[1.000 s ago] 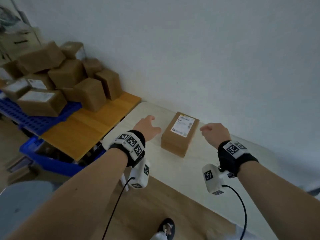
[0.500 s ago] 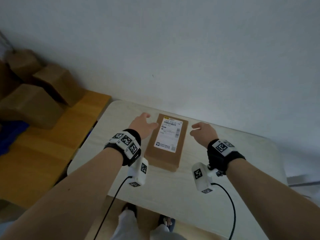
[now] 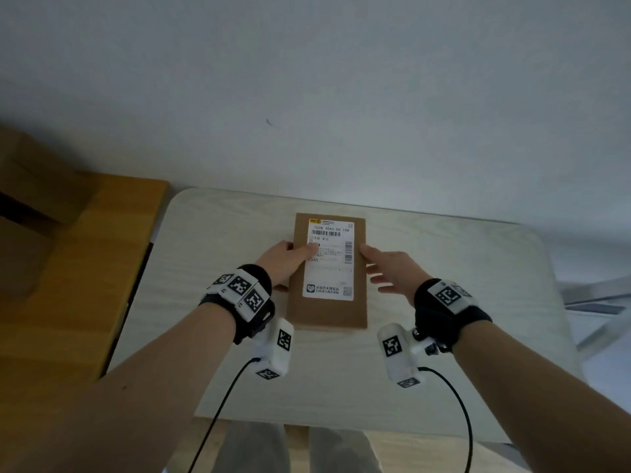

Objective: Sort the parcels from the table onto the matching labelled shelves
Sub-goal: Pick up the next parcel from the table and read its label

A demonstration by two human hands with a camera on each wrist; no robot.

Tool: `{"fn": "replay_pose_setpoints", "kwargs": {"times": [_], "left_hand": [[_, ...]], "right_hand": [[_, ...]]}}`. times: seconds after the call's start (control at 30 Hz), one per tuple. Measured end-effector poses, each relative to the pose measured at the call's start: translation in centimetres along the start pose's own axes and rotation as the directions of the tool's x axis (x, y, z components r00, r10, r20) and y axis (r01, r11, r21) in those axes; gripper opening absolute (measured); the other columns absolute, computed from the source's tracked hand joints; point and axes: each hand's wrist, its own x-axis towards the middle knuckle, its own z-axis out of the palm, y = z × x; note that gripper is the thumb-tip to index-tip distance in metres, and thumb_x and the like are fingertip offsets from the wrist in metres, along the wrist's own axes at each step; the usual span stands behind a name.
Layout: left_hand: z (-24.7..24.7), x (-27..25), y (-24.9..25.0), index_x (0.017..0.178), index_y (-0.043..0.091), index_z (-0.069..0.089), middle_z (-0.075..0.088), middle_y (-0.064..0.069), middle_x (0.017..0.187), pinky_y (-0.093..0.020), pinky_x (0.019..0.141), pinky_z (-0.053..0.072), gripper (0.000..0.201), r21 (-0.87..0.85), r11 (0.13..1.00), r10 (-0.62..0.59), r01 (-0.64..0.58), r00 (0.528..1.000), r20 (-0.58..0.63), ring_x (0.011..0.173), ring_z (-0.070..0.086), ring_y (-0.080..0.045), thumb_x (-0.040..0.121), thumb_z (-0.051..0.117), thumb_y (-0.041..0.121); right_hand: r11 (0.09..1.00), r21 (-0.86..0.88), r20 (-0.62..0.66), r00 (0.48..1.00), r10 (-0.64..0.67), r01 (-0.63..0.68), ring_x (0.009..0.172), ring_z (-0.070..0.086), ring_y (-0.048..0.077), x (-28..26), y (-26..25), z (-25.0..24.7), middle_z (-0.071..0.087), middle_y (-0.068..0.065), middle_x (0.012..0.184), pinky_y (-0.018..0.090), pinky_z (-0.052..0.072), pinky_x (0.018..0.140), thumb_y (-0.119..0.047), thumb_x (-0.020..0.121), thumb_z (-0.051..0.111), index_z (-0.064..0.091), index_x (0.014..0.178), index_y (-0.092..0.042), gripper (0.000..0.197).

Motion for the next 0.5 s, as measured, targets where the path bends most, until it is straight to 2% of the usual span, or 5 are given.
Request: {"fn": "replay_pose_setpoints", "kwargs": {"times": [0.1,0.2,0.37,0.43,0.5], "left_hand": [[-0.2,0.2,0.1,0.116,0.016,0.054,0.064,-0.002,0.111,-0.036,0.086,0.05,0.041,-0.012,1.0,0.0,0.0,1.0,0.025,0.102,0.06,-0.022,0.091,0.051,0.049],[-0.6,0.0,0.3,0.11,0.018,0.052,0.063,-0.002,0.109,-0.036,0.086,0.05,0.032,-0.012,1.0,0.009,-0.008,0.999,0.047,0.101,0.06,-0.022,0.092,0.052,0.044],[-1.7,-1.0,1.6,0.128,0.014,0.051,0.065,-0.005,0.121,-0.031,0.075,0.049,0.045,-0.062,0.997,0.056,-0.052,0.996,0.064,0.103,0.061,-0.022,0.092,0.055,0.039],[-2.3,-1.7,2.4,0.129,0.014,0.052,0.067,-0.002,0.115,-0.027,0.067,0.049,0.044,-0.084,0.991,0.113,-0.109,0.992,0.056,0.096,0.063,-0.018,0.091,0.055,0.037],[-3.0,-2.5,3.2,0.128,0.015,0.053,0.068,0.002,0.107,-0.026,0.066,0.05,0.043,-0.113,0.979,0.175,-0.17,0.984,0.039,0.09,0.064,-0.013,0.091,0.056,0.036]], "right_hand": [[0.998,0.058,0.011,1.0,-0.002,0.001,0.11,0.063,0.025,0.5,0.5,0.5,0.068,0.007,0.118,0.041,0.05,0.098,-0.058,0.086,0.052,0.065,0.117,-0.009,0.059],[0.994,0.104,0.004,0.999,-0.037,0.036,0.112,0.062,0.024,0.8,0.5,1.0,0.067,0.006,0.121,0.044,0.05,0.099,-0.059,0.081,0.058,0.06,0.118,-0.01,0.061],[0.956,0.278,0.006,0.996,-0.093,0.088,0.116,0.06,0.024,-0.4,-0.6,0.7,0.065,0.005,0.123,0.05,0.047,0.101,-0.056,0.072,0.068,0.052,0.114,-0.016,0.06],[0.929,0.35,0.018,0.99,-0.136,0.121,0.114,0.062,0.024,-1.3,-1.4,0.1,0.066,0.006,0.121,0.049,0.047,0.101,-0.048,0.079,0.067,0.05,0.114,-0.013,0.053],[0.898,0.404,0.006,0.982,-0.191,0.172,0.11,0.063,0.024,-2.4,-2.4,-0.6,0.066,0.007,0.119,0.046,0.05,0.097,-0.042,0.083,0.067,0.049,0.111,-0.012,0.045]]}}
